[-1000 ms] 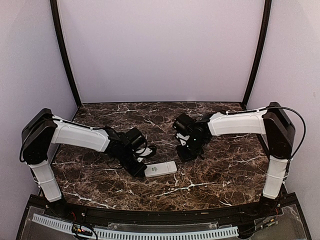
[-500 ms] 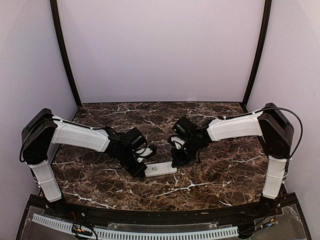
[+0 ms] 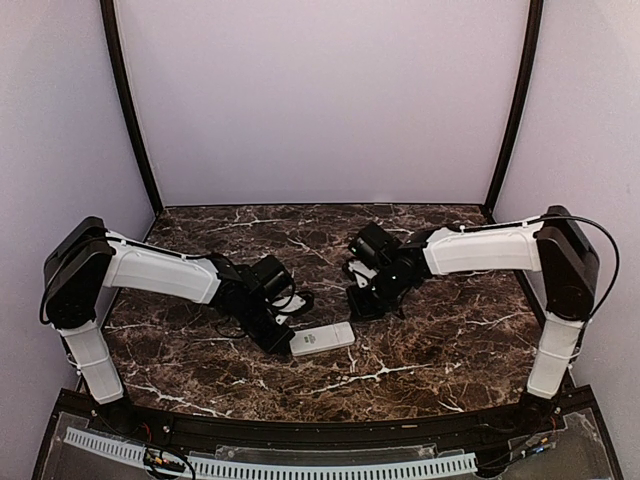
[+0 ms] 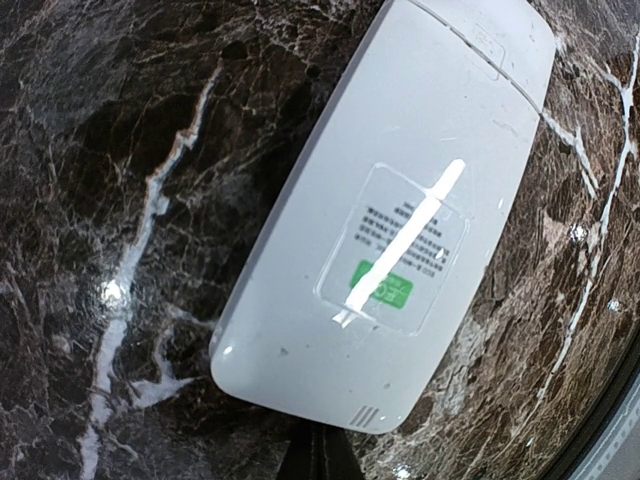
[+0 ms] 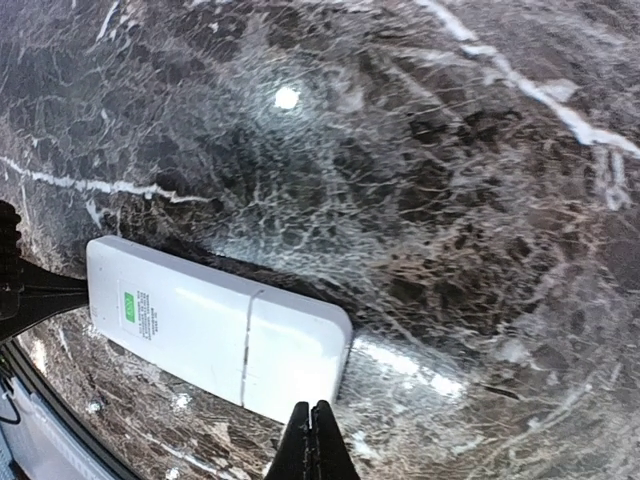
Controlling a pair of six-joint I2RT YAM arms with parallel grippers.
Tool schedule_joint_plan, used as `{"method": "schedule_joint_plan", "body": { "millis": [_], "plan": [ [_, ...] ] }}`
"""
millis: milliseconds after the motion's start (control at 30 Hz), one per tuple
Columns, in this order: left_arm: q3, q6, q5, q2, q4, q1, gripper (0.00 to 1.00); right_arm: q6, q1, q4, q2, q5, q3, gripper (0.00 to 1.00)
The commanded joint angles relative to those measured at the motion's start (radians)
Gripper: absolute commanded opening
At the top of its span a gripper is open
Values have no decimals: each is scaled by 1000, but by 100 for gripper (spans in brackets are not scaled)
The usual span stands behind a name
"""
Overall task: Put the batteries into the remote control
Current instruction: Press the battery cover on the remote control without the battery cover.
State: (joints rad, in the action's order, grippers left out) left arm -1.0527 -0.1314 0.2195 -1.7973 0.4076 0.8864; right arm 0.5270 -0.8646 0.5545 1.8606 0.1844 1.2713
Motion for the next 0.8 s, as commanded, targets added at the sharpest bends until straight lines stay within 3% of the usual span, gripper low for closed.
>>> {"method": "schedule_joint_plan", "body": {
  "millis": [0,267,767],
  "plan": [
    [4,16,-10,-14,5,6,0,34,5,103,-14,-172,16,0],
    [6,19,-8,-13,0,6,0,22,-38,168,103,-289,48,0],
    [18,25,-10,-7,-12,6,0,27,-98,152,178,-230,97,0]
  ]
}}
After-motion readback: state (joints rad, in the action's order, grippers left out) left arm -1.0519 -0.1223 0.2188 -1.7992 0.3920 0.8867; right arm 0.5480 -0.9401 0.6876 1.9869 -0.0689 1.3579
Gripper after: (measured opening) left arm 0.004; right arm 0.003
